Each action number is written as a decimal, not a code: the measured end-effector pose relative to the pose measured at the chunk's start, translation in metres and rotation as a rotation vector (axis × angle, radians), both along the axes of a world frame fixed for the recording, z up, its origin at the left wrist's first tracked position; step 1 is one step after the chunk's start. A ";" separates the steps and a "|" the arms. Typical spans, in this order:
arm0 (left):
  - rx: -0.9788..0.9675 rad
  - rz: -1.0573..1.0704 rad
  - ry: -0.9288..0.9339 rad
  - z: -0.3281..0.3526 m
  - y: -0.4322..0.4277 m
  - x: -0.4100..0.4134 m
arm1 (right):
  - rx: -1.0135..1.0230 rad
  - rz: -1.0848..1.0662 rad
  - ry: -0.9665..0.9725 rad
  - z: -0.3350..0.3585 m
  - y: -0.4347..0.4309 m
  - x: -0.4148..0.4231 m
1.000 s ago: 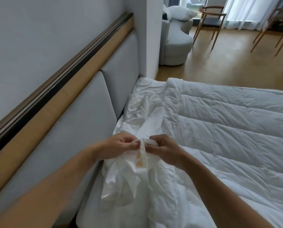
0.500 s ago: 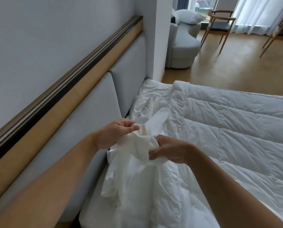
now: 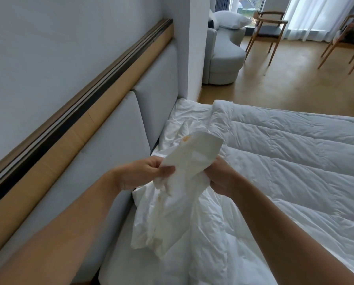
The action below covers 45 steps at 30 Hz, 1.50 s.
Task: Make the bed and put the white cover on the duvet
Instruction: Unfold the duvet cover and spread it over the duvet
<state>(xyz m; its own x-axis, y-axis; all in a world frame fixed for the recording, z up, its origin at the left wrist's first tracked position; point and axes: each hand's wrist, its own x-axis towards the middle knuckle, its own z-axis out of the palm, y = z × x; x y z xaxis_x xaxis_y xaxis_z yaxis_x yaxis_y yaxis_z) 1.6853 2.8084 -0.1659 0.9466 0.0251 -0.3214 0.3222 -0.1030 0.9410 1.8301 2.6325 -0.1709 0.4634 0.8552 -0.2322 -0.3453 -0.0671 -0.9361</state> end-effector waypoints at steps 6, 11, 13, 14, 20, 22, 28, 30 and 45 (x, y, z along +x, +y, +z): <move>-0.068 0.251 -0.165 0.015 -0.005 0.017 | -0.083 0.446 0.005 -0.005 -0.008 -0.007; 0.052 0.032 0.031 0.013 0.011 0.003 | -0.089 0.332 -0.201 0.006 0.005 0.008; -0.019 -0.037 0.093 0.009 0.021 -0.002 | -0.058 0.287 -0.215 0.016 0.011 0.008; -0.032 -0.046 0.087 0.007 0.023 -0.002 | -0.041 0.257 -0.241 0.020 0.014 0.006; 0.096 0.147 -0.101 0.009 0.014 0.010 | -0.048 -0.062 -0.192 0.008 0.018 -0.012; 0.066 0.251 -0.153 0.012 0.008 0.019 | -0.127 0.066 -0.058 0.002 0.016 -0.023; 0.105 0.358 -0.172 -0.001 -0.009 0.022 | -0.302 0.356 -0.407 -0.001 0.007 -0.018; 0.100 0.313 -0.117 -0.008 -0.005 0.013 | -0.232 0.293 -0.391 -0.003 0.003 -0.012; 0.096 0.227 -0.139 0.016 0.004 0.007 | -0.432 0.574 -0.331 -0.006 0.021 -0.007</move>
